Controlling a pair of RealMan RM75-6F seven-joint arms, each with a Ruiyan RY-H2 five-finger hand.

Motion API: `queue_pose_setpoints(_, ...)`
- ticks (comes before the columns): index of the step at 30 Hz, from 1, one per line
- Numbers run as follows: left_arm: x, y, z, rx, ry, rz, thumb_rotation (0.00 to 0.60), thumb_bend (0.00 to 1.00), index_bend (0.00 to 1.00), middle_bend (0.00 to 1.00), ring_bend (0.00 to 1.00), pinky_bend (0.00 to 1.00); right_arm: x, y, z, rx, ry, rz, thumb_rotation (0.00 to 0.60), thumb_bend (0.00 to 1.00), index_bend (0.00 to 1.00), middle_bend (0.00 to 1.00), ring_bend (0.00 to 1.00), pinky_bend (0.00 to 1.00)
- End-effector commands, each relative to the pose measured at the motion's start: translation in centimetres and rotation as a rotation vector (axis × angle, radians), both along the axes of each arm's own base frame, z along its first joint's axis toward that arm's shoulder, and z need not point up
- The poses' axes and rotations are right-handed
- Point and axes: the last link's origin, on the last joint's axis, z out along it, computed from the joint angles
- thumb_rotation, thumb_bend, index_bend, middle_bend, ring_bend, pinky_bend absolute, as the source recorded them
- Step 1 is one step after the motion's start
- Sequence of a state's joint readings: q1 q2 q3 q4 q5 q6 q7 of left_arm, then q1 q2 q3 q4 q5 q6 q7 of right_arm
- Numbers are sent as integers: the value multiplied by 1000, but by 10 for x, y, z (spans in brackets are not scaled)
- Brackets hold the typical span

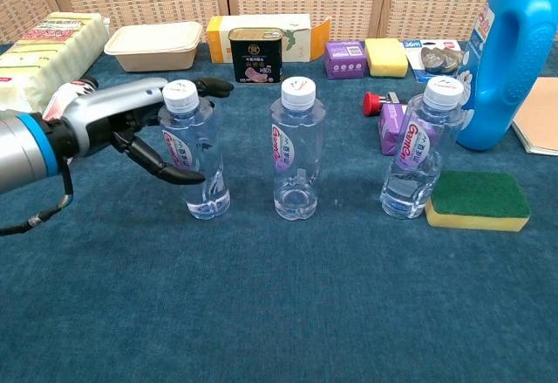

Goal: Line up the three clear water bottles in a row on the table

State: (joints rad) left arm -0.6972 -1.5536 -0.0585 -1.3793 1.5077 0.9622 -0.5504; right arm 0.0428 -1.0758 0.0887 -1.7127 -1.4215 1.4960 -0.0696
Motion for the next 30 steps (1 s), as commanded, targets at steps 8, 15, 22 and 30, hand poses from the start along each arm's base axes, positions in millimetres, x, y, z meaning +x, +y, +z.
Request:
queue_pose_setpoints(8,-19,-14,91,201,-39,-32,600,145,0,0,0,99,3,2,-2,6,9,9,600,0,55,0,0,119)
queue_pose_setpoints(15,-49,-37,163,395,78,-38,600,145,0,0,0,92,7,2,-7,9,34,30,600,0,55,0,0,119)
queue_pose_setpoints(22,-95,-84,209,579,277,49,600,132,0,0,0,30,11,3,-12,-2,54,44,600,0,52,0,0,135)
queue_pose_setpoints(30,-140,-132,212,617,364,167,600,131,0,0,0,30,14,4,-12,-65,86,71,600,0,27,0,0,118)
